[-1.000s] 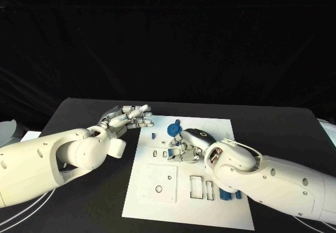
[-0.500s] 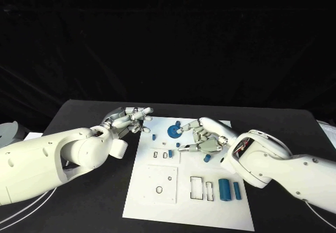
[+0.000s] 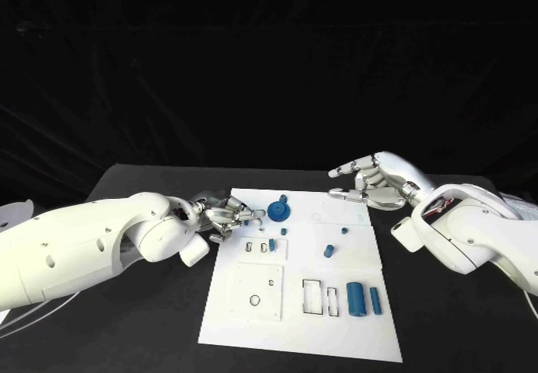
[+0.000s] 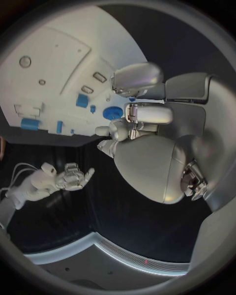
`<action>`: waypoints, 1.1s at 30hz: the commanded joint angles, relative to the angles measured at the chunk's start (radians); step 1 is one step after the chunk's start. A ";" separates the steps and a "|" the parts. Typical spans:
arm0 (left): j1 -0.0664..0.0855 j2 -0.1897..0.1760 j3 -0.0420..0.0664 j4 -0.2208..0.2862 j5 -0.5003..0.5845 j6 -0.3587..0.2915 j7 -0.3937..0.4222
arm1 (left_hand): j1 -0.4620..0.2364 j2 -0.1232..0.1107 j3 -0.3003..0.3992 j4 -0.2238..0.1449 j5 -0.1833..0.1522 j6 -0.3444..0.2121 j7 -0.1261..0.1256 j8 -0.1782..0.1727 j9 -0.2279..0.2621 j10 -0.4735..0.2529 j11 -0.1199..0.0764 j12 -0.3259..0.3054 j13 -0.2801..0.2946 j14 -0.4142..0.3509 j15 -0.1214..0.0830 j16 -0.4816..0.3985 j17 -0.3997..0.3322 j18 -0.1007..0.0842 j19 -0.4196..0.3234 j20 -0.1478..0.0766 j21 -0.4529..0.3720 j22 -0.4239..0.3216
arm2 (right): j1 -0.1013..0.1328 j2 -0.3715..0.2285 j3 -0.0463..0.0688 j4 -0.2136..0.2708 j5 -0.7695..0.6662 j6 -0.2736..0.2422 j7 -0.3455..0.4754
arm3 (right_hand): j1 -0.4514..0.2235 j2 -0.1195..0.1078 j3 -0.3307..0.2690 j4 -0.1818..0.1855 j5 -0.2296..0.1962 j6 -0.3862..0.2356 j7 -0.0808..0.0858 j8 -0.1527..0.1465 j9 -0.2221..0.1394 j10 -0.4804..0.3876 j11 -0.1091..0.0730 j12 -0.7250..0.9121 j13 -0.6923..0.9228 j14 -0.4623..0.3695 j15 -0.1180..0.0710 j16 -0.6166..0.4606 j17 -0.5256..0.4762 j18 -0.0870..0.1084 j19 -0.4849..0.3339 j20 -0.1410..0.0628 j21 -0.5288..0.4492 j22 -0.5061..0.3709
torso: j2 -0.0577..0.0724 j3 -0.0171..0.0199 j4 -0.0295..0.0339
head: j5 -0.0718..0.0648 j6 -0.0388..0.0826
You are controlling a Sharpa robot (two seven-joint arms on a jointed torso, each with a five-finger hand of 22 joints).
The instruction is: Assemble the parts on the task board
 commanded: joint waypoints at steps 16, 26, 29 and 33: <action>0.025 0.172 0.001 -0.089 -0.409 0.182 -0.432 | -0.182 0.020 -0.139 0.010 -0.084 -0.096 -0.033 0.246 0.243 0.038 -0.018 0.121 0.132 0.105 -0.029 0.003 0.263 -0.039 0.046 -0.019 0.094 0.151 | 0.003 -0.007 -0.001 -0.016 -0.013 -0.034 -0.066 | -0.001 0.008 -0.005 -0.001 0.005 0.007 -0.001 0.003 0.000 -0.005 0.000 -0.004 -0.001 0.077 -0.005 -0.007 0.153 0.008 -0.006 0.000 -0.007 -0.007 | -0.009 0.0068 -0.0044 | 0.011 -0.012; 0.031 0.204 0.001 -0.109 -0.429 0.184 -0.446 | -0.183 0.024 -0.150 0.009 -0.084 -0.103 -0.036 0.263 0.266 0.047 -0.021 0.134 0.148 0.105 -0.031 0.003 0.263 -0.043 0.053 -0.022 0.104 0.171 | 0.002 -0.002 -0.001 -0.022 -0.015 -0.031 -0.073 | -0.002 0.008 -0.008 -0.001 0.006 0.008 -0.002 0.003 0.000 -0.005 0.000 -0.004 -0.002 0.076 -0.005 -0.008 0.152 0.008 -0.006 -0.001 -0.008 -0.007 | -0.009 0.0056 -0.0025 | 0.009 -0.016; 0.032 0.211 0.001 -0.112 -0.430 0.179 -0.447 | -0.181 0.026 -0.151 0.009 -0.084 -0.104 -0.037 0.265 0.270 0.050 -0.022 0.137 0.152 0.105 -0.031 0.003 0.263 -0.044 0.054 -0.022 0.107 0.175 | 0.002 0.001 -0.001 -0.024 -0.015 -0.030 -0.074 | -0.002 0.008 -0.008 -0.001 0.006 0.008 -0.002 0.003 0.000 -0.005 0.000 -0.004 -0.002 0.076 -0.005 -0.008 0.152 0.008 -0.006 -0.001 -0.008 -0.007 | -0.008 0.0051 -0.0027 | 0.009 -0.017; 0.035 0.221 0.001 -0.119 -0.431 0.172 -0.448 | -0.178 0.029 -0.151 0.008 -0.083 -0.106 -0.038 0.269 0.276 0.051 -0.023 0.139 0.154 0.105 -0.032 0.003 0.263 -0.044 0.055 -0.022 0.108 0.178 | 0.002 0.005 -0.001 -0.028 -0.015 -0.027 -0.076 | -0.004 0.007 -0.010 0.000 0.006 0.009 -0.002 0.003 0.000 -0.004 -0.001 -0.004 -0.003 0.077 -0.006 -0.009 0.152 0.009 -0.006 -0.001 -0.008 -0.008 | -0.008 0.0049 -0.0033 | 0.010 -0.017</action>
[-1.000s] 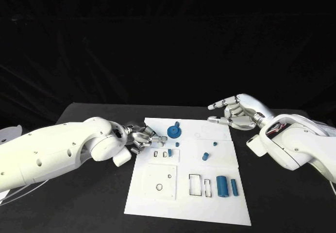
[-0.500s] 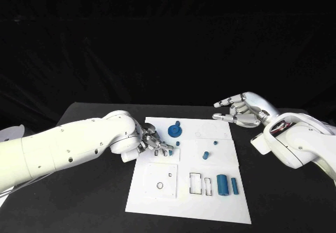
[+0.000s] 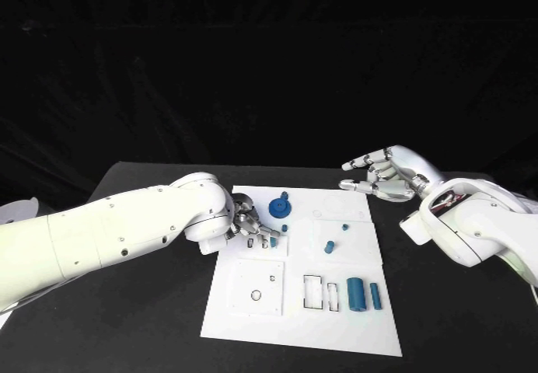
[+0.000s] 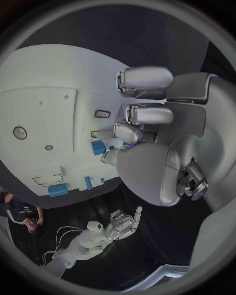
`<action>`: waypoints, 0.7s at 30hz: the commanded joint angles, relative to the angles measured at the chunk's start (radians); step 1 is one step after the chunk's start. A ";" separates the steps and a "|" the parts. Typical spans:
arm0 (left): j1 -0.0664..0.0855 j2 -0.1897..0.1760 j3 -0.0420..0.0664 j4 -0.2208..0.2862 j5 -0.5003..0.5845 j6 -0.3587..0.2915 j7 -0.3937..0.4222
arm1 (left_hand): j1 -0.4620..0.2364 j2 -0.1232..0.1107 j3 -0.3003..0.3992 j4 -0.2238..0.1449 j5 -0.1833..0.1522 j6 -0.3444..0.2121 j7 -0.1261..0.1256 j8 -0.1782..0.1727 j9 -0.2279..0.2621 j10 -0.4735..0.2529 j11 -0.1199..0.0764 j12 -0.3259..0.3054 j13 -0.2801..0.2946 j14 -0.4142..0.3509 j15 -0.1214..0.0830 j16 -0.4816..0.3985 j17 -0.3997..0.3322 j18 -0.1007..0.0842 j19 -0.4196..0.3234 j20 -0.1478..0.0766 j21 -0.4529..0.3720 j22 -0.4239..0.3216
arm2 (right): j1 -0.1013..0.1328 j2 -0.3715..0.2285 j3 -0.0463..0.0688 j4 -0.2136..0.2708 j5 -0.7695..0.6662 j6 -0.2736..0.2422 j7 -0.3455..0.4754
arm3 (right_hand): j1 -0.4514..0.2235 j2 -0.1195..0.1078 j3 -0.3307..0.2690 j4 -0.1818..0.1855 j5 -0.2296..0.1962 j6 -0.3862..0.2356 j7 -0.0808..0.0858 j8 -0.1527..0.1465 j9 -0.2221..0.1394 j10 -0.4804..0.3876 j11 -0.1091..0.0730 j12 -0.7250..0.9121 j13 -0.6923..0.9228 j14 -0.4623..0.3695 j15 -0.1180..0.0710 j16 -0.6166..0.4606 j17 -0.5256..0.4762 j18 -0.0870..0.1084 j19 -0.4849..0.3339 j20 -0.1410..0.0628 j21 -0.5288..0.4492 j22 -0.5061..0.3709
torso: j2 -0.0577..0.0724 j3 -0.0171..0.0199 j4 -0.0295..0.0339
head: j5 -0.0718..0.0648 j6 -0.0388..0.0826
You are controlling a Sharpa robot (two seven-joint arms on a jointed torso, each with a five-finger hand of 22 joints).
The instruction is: Assemble the parts on the task board
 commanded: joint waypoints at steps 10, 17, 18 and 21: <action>0.007 0.022 0.001 -0.012 -0.016 -0.002 -0.032 | 0.003 0.011 -0.006 -0.002 -0.001 -0.010 -0.001 0.010 0.011 0.010 -0.003 0.010 0.006 0.102 -0.008 0.003 0.263 -0.015 0.041 -0.005 0.007 0.067 | -0.002 0.010 -0.001 -0.007 -0.014 0.007 -0.009 | -0.004 0.007 -0.004 0.000 0.006 0.006 0.001 0.003 0.001 -0.004 -0.001 -0.004 -0.001 0.077 -0.006 -0.005 0.152 0.009 -0.006 -0.001 -0.004 -0.001 | 0.001 -0.0004 -0.0001 | 0.001 -0.001; 0.008 0.035 0.001 -0.025 -0.016 0.020 -0.034 | 0.013 0.013 -0.006 -0.003 0.001 -0.014 -0.002 0.014 0.019 0.011 -0.004 0.011 0.008 0.102 -0.008 0.003 0.263 -0.015 0.042 -0.005 0.008 0.068 | -0.003 0.012 -0.001 -0.009 -0.015 0.011 -0.012 | -0.004 0.007 -0.004 0.000 0.006 0.006 0.001 0.003 0.001 -0.004 -0.001 -0.004 -0.001 0.077 -0.006 -0.005 0.152 0.009 -0.006 -0.001 -0.004 -0.001 | 0.001 0.0003 0.0000 | 0.001 -0.001; 0.008 0.037 0.001 -0.026 -0.016 0.023 -0.034 | 0.015 0.013 -0.006 -0.004 0.001 -0.015 -0.002 0.015 0.020 0.011 -0.004 0.011 0.008 0.102 -0.008 0.003 0.263 -0.015 0.042 -0.005 0.008 0.068 | -0.003 0.012 -0.001 -0.009 -0.015 0.011 -0.012 | -0.004 0.007 -0.004 0.000 0.006 0.006 0.001 0.003 0.001 -0.004 -0.001 -0.004 -0.001 0.077 -0.006 -0.005 0.152 0.009 -0.006 -0.001 -0.004 -0.001 | 0.001 0.0004 0.0000 | 0.001 -0.001; 0.008 0.043 0.001 -0.030 -0.016 0.032 -0.035 | 0.019 0.013 -0.006 -0.004 0.001 -0.016 -0.002 0.016 0.024 0.011 -0.004 0.012 0.009 0.102 -0.008 0.003 0.263 -0.015 0.042 -0.006 0.008 0.069 | -0.003 0.012 -0.001 -0.009 -0.015 0.011 -0.013 | -0.004 0.007 -0.004 0.000 0.006 0.006 0.001 0.003 0.001 -0.004 -0.001 -0.004 -0.001 0.077 -0.006 -0.005 0.152 0.009 -0.006 -0.001 -0.004 -0.001 | 0.001 0.0002 0.0002 | 0.001 -0.001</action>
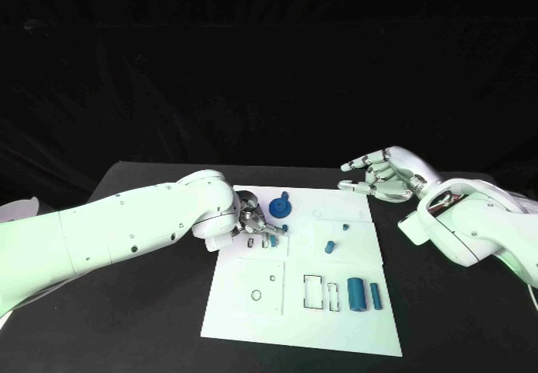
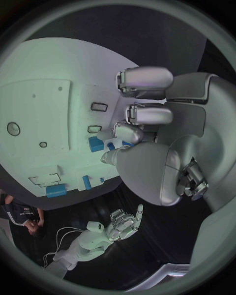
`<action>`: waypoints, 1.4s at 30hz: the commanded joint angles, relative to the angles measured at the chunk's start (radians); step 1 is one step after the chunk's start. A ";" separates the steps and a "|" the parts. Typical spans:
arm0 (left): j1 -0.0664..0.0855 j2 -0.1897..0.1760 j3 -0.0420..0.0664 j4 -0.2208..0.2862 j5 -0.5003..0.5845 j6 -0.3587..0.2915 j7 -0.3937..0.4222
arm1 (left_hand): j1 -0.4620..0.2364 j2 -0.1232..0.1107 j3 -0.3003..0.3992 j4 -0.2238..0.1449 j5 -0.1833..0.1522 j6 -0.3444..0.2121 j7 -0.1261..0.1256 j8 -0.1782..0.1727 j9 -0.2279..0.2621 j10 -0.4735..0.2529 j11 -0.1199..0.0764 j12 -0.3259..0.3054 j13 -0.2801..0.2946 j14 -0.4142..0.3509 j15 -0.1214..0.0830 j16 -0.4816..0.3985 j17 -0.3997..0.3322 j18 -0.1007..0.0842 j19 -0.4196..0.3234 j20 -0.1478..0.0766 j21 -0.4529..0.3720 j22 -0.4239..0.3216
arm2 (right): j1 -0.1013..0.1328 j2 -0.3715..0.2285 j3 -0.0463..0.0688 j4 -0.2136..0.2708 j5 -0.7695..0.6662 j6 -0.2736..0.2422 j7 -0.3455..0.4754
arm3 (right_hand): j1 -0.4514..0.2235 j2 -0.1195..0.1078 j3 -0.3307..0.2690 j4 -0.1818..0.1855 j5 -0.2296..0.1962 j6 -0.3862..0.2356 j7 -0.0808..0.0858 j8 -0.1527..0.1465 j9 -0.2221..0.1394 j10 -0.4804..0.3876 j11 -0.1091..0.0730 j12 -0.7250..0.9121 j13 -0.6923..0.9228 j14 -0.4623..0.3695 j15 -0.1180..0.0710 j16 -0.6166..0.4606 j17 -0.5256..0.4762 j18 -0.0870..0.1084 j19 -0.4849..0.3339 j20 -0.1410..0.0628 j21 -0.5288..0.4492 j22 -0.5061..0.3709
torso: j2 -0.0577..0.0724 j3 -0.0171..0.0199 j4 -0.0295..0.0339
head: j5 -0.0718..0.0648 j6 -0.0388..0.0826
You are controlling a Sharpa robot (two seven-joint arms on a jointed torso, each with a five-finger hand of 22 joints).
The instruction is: Assemble the parts on the task board
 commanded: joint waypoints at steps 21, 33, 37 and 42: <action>0.002 0.024 0.001 -0.016 -0.015 0.072 -0.033 | 0.057 0.007 0.005 -0.008 0.004 -0.018 0.000 0.015 0.029 0.010 -0.001 0.010 0.009 0.105 -0.005 0.003 0.263 -0.017 0.044 -0.006 0.008 0.078 | -0.002 0.005 0.000 -0.001 -0.012 0.016 -0.004 | -0.005 0.008 -0.006 0.000 0.006 0.007 0.001 0.003 0.001 -0.004 -0.001 -0.005 -0.002 0.077 -0.006 -0.005 0.152 0.009 -0.007 -0.001 -0.005 -0.002 | 0.001 0.0000 0.0000 | -0.001 -0.002; 0.002 0.030 0.001 -0.018 -0.016 0.068 -0.032 | 0.112 0.021 0.039 -0.016 0.009 -0.024 -0.003 0.018 0.048 0.012 -0.003 0.013 0.015 0.105 -0.007 0.003 0.263 -0.018 0.044 -0.007 0.011 0.083 | -0.002 0.007 0.000 -0.001 -0.012 0.018 -0.004 | -0.006 0.008 -0.008 0.001 0.006 0.007 0.001 0.003 0.001 -0.004 -0.001 -0.006 -0.003 0.077 -0.006 -0.005 0.151 0.009 -0.007 -0.002 -0.006 -0.003 | 0.001 0.0002 -0.0003 | -0.001 -0.003; 0.002 0.032 0.001 -0.019 -0.017 0.072 -0.032 | 0.140 0.017 0.058 -0.024 0.009 -0.027 -0.004 0.017 0.055 0.012 -0.004 0.012 0.015 0.105 -0.008 0.003 0.263 -0.018 0.044 -0.008 0.011 0.085 | -0.002 0.007 0.000 -0.001 -0.012 0.020 -0.004 | -0.006 0.008 -0.008 0.001 0.006 0.007 0.001 0.003 0.001 -0.004 -0.001 -0.006 -0.003 0.077 -0.006 -0.005 0.151 0.009 -0.007 -0.002 -0.006 -0.003 | 0.001 0.0001 -0.0005 | -0.002 -0.005; 0.002 0.033 0.001 -0.020 -0.017 0.075 -0.032 | 0.161 0.015 0.077 -0.031 0.010 -0.028 -0.006 0.015 0.059 0.012 -0.006 0.012 0.016 0.105 -0.009 0.003 0.263 -0.019 0.045 -0.009 0.013 0.089 | -0.003 0.007 0.000 -0.001 -0.012 0.022 -0.004 | -0.006 0.009 -0.008 0.000 0.007 0.008 0.000 0.003 0.001 -0.005 -0.001 -0.007 -0.004 0.076 -0.007 -0.006 0.150 0.009 -0.007 -0.002 -0.006 -0.003 | 0.001 0.0004 0.0000 | -0.003 -0.006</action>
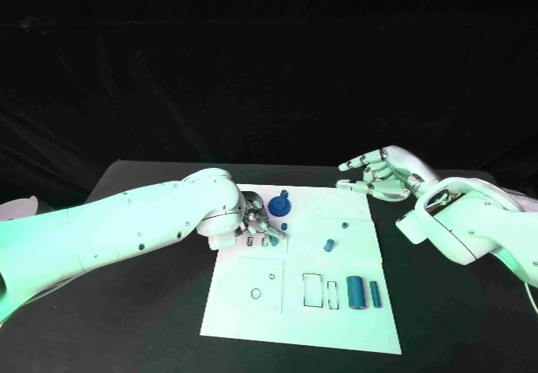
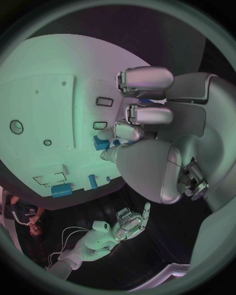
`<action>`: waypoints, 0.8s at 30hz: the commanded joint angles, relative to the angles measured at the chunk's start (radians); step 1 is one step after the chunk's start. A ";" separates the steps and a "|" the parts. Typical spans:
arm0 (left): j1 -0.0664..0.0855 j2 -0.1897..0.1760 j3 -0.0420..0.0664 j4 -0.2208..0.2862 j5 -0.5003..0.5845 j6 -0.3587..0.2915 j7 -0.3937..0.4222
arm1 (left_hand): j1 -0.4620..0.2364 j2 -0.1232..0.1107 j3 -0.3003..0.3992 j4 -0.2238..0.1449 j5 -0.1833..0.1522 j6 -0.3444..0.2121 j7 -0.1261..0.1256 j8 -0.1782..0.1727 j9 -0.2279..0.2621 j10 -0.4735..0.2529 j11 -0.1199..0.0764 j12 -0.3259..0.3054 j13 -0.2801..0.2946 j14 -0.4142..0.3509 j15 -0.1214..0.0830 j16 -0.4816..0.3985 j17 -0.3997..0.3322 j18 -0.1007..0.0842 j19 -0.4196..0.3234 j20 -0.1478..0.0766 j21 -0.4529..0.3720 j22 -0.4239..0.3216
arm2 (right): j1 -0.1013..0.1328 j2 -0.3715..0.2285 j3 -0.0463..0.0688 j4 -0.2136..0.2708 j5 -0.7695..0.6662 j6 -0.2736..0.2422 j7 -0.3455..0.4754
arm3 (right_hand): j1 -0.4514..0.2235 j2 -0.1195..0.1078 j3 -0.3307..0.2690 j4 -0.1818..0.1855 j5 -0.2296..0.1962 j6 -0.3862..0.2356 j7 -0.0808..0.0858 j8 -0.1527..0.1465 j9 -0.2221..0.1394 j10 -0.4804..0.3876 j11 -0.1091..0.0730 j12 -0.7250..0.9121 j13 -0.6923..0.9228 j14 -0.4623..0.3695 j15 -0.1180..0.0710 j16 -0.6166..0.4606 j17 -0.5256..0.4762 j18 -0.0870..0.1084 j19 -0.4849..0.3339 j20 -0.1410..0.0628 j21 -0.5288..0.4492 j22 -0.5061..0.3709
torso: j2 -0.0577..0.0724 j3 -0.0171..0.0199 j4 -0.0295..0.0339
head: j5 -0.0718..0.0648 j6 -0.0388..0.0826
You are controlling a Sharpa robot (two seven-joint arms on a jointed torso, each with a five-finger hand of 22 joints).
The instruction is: Assemble the parts on the task board
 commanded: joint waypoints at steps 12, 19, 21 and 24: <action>0.001 0.003 0.000 0.000 -0.004 0.017 -0.029 | 0.157 -0.011 0.159 -0.057 0.076 -0.021 -0.008 -0.038 -0.002 0.002 -0.010 -0.006 0.001 0.105 -0.017 0.003 0.263 -0.020 0.046 -0.017 0.008 0.096 | -0.001 0.001 0.000 0.001 -0.010 0.017 0.000 | -0.001 0.006 -0.006 -0.003 0.005 0.008 0.000 0.003 0.001 -0.004 -0.002 -0.006 -0.001 0.076 -0.007 -0.006 0.151 0.009 -0.007 -0.002 -0.006 -0.002 | 0.000 0.0001 0.0000 | -0.002 -0.004; 0.001 -0.003 0.001 0.009 -0.004 0.008 -0.018 | 0.174 -0.110 0.398 -0.035 0.154 -0.021 0.011 -0.070 -0.004 0.002 -0.003 -0.022 -0.006 0.105 -0.006 0.003 0.263 -0.019 0.043 -0.011 0.006 0.095 | -0.001 0.001 0.000 0.001 -0.010 0.017 0.000 | -0.001 0.006 -0.006 -0.003 0.005 0.008 0.000 0.003 0.001 -0.004 -0.002 -0.006 -0.001 0.076 -0.007 -0.006 0.151 0.009 -0.007 -0.002 -0.006 -0.002 | 0.000 0.0006 0.0005 | -0.003 -0.004; 0.001 -0.007 0.001 0.014 -0.004 0.000 -0.012 | 0.146 -0.167 0.513 -0.023 0.153 -0.018 0.010 -0.069 0.008 0.007 0.002 -0.023 -0.005 0.105 -0.001 0.003 0.263 -0.018 0.043 -0.011 0.005 0.096 | -0.001 0.001 0.000 0.001 -0.010 0.017 0.001 | 0.000 0.007 -0.006 -0.003 0.006 0.008 0.000 0.003 0.001 -0.004 -0.002 -0.007 -0.002 0.076 -0.007 -0.007 0.150 0.009 -0.007 -0.002 -0.007 -0.003 | 0.000 0.0005 0.0007 | -0.004 -0.004; 0.001 -0.012 0.001 0.021 0.001 -0.015 -0.005 | 0.131 -0.197 0.583 -0.027 0.152 -0.017 0.013 -0.065 0.017 0.010 -0.001 -0.022 -0.003 0.105 -0.005 0.003 0.263 -0.019 0.043 -0.007 0.005 0.096 | -0.001 0.001 -0.001 0.000 -0.010 0.017 0.001 | 0.000 0.007 -0.006 -0.003 0.006 0.008 0.000 0.003 0.001 -0.004 -0.002 -0.007 -0.002 0.076 -0.007 -0.007 0.150 0.009 -0.007 -0.002 -0.007 -0.003 | 0.000 0.0003 0.0007 | -0.004 -0.005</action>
